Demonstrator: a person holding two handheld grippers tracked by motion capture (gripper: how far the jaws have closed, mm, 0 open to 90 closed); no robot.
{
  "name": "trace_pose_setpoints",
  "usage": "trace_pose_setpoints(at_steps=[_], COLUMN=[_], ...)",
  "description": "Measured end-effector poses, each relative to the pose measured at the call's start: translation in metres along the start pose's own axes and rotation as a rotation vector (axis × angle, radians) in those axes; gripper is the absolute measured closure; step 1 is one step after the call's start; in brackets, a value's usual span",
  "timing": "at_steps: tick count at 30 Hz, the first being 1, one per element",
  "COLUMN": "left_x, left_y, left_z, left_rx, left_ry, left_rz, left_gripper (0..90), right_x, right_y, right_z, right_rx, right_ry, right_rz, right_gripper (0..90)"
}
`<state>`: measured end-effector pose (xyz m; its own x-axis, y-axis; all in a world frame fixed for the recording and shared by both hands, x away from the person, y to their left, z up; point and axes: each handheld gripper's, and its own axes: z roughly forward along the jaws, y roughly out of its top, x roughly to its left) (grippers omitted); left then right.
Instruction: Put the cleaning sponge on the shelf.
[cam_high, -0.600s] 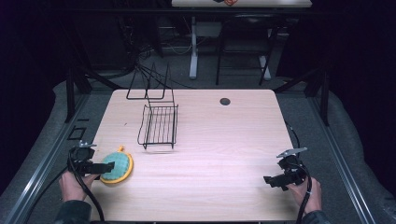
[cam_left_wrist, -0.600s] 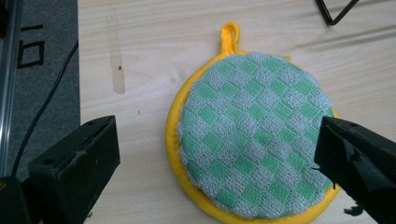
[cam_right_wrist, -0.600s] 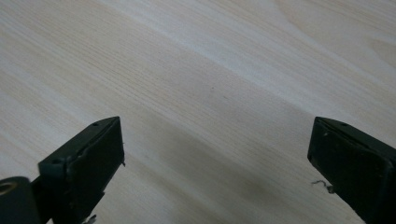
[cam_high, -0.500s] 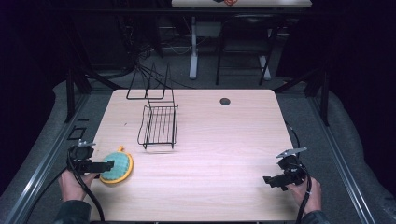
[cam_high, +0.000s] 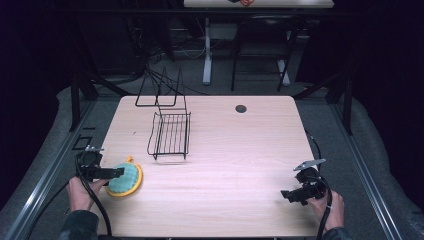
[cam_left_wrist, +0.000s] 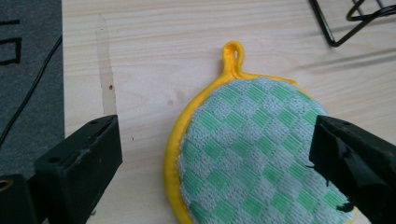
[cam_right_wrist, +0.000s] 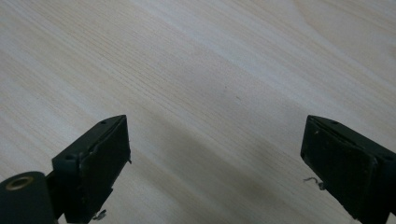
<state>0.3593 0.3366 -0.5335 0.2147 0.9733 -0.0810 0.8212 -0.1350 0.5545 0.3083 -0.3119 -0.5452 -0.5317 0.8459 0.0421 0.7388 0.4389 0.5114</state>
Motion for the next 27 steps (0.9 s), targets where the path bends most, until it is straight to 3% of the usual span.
trace_pose_setpoints(at_steps=[5, 6, 9, 11, 18, 24, 27], left_x=[0.007, 0.008, 0.010, 0.011, 0.004, -0.002, -0.005], left_y=[-0.002, -0.003, -0.005, -0.008, -0.008, -0.009, -0.009], left_z=[0.006, 0.007, 0.010, 0.009, 0.012, 0.012, 0.012], left_rx=[0.013, 0.017, 0.020, 0.012, 0.027, 0.023, 0.008], left_ry=[-0.002, -0.003, -0.027, -0.044, -0.019, 0.019, 0.037], left_rz=[-0.018, -0.025, -0.048, -0.053, -0.038, 0.011, 0.033], left_gripper=[16.4, 30.5, 37.7, 51.8, 67.0, 80.0, 82.4], right_x=[-0.001, 0.001, 0.002, 0.003, 0.003, 0.003, 0.004], right_y=[0.000, 0.000, 0.000, 0.000, 0.000, 0.000, 0.000], right_z=[0.003, 0.003, 0.002, 0.000, -0.002, 0.000, -0.001], right_rx=[0.003, 0.001, 0.001, -0.007, 0.001, 0.002, -0.005], right_ry=[0.012, 0.016, 0.017, 0.017, 0.021, 0.028, 0.025], right_rz=[0.013, 0.007, 0.004, 0.004, 0.012, 0.002, 0.004], right_gripper=[7.8, 7.8, 7.8, 7.9, 8.2, 8.8, 8.9])
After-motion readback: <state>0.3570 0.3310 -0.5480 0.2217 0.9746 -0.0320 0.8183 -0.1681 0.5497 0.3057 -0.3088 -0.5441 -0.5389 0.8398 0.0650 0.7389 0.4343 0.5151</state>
